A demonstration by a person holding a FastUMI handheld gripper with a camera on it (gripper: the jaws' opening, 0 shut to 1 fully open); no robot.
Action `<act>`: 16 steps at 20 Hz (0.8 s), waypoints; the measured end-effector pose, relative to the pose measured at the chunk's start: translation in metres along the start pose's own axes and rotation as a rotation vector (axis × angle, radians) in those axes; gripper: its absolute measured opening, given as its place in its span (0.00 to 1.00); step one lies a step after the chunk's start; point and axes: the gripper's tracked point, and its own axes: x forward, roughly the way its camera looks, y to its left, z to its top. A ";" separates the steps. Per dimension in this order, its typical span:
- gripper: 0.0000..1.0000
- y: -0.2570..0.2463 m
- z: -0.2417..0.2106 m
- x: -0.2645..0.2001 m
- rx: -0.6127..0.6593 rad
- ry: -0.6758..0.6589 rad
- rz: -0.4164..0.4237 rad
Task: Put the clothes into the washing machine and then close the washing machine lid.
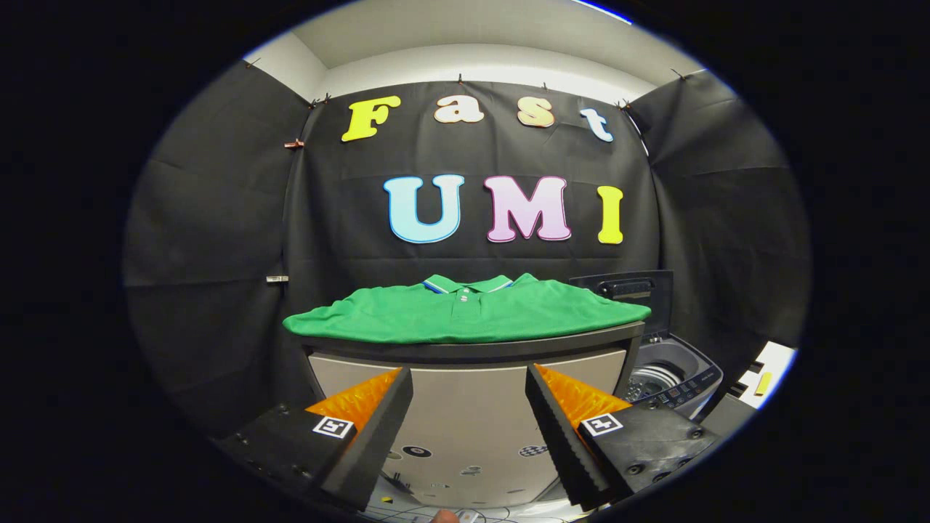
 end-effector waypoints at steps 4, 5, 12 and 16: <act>0.98 0.005 0.008 0.007 0.020 0.002 0.018; 0.98 0.005 0.012 0.010 0.023 0.002 0.020; 0.98 -0.001 0.065 0.071 0.022 0.027 -0.007; 0.98 0.004 0.097 0.121 0.001 0.061 0.001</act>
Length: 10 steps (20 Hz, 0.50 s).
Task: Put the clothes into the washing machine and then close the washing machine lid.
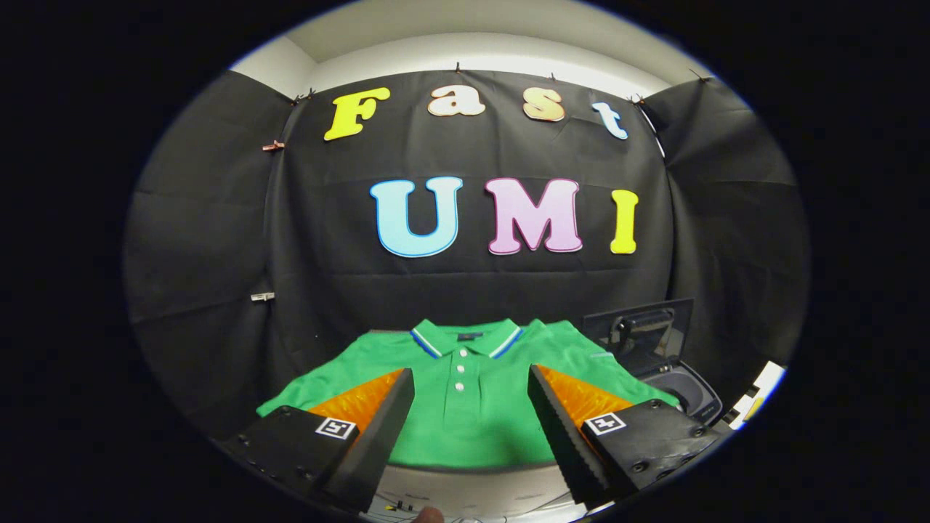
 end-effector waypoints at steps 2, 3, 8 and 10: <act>0.98 0.000 0.005 0.028 0.016 0.048 -0.002; 0.99 0.002 0.007 0.042 0.024 0.071 0.007; 0.99 -0.002 -0.023 0.101 0.003 0.317 -0.028; 0.99 -0.004 -0.045 0.114 -0.013 0.435 -0.035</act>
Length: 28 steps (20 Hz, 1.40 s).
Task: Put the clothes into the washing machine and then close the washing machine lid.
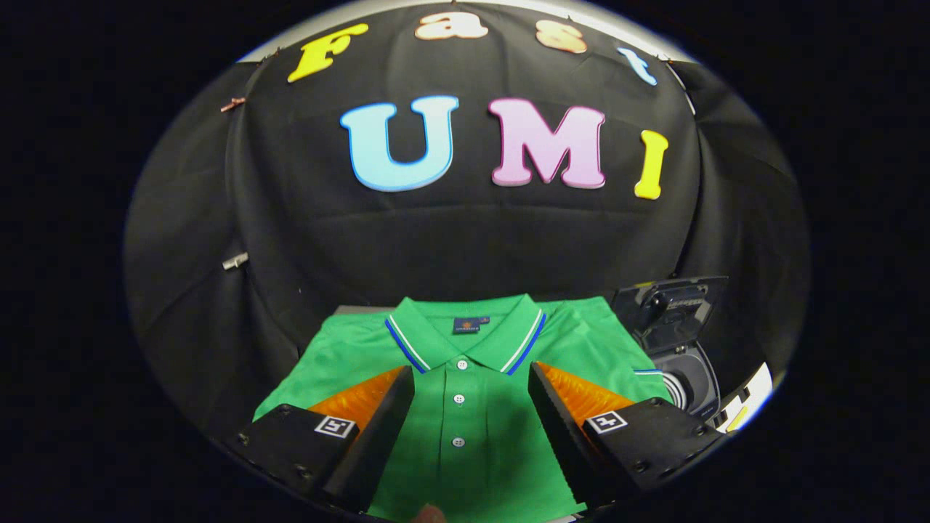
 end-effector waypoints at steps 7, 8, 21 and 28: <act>1.00 -0.001 -0.038 0.021 -0.002 0.336 0.005; 1.00 -0.001 -0.036 0.021 0.008 0.366 -0.001; 0.29 -0.019 -0.042 0.032 -0.007 0.632 -0.046; 0.05 -0.022 -0.039 0.025 -0.073 0.511 -0.044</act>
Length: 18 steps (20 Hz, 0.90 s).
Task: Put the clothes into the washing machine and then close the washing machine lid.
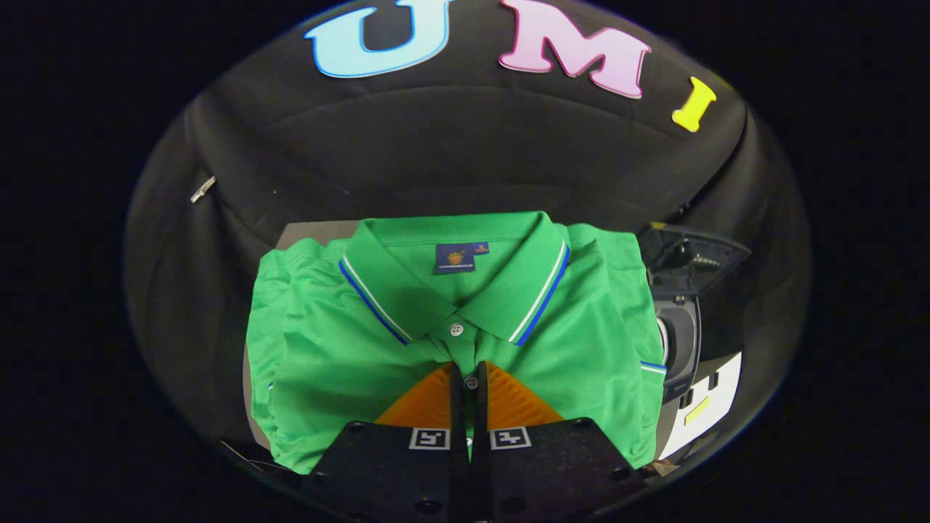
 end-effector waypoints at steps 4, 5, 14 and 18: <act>0.05 0.001 0.003 -0.001 0.009 -0.102 -0.008; 0.05 0.003 0.002 -0.003 0.002 -0.130 -0.004; 0.05 0.006 0.010 -0.028 0.028 -0.308 0.035; 0.05 0.007 0.006 -0.024 0.038 -0.283 0.036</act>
